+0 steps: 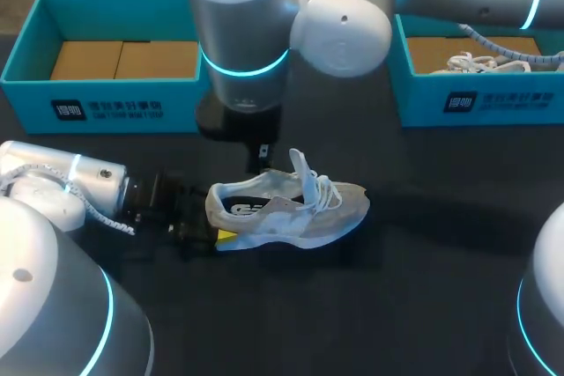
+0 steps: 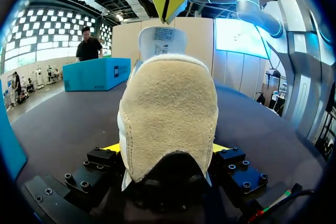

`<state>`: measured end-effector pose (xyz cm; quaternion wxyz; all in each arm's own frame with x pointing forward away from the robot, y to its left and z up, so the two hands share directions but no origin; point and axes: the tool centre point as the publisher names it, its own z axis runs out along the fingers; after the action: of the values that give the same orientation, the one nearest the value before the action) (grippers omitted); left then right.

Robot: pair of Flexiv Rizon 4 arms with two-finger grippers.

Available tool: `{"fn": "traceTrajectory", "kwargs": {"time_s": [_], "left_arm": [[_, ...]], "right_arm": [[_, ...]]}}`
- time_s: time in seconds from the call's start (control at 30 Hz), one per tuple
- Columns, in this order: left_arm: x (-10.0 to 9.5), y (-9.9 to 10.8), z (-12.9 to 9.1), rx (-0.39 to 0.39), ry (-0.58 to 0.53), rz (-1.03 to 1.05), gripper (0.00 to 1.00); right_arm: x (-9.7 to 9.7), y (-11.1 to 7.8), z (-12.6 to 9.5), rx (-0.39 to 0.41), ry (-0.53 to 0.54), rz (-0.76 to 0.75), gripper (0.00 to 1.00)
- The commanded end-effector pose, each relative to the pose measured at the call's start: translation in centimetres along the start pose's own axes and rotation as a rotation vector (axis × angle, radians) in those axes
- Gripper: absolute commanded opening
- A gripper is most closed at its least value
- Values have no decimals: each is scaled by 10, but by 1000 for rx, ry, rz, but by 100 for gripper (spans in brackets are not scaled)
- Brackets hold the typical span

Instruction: Take the shoe out of the shoebox, open the shoe tongue, remove and reinsert the insole, then place the shoe into the shoebox

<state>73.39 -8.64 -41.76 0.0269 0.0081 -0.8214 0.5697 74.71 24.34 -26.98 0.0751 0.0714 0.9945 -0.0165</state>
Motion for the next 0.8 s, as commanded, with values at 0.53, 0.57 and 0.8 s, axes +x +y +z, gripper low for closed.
{"fn": "traceTrajectory", "kwargs": {"time_s": [0.53, 0.57, 0.8], "left_arm": [[0, 6, -1, 0, -1, 0, 0], [0, 6, -1, 0, -1, 0, 0], [0, 6, -1, 0, -1, 0, 0]], "right_arm": [[3, 16, 73, -19, 76, -121, 0], [4, 18, 77, -19, 79, -125, 0], [10, 19, 97, -20, 114, -124, 0]]}}
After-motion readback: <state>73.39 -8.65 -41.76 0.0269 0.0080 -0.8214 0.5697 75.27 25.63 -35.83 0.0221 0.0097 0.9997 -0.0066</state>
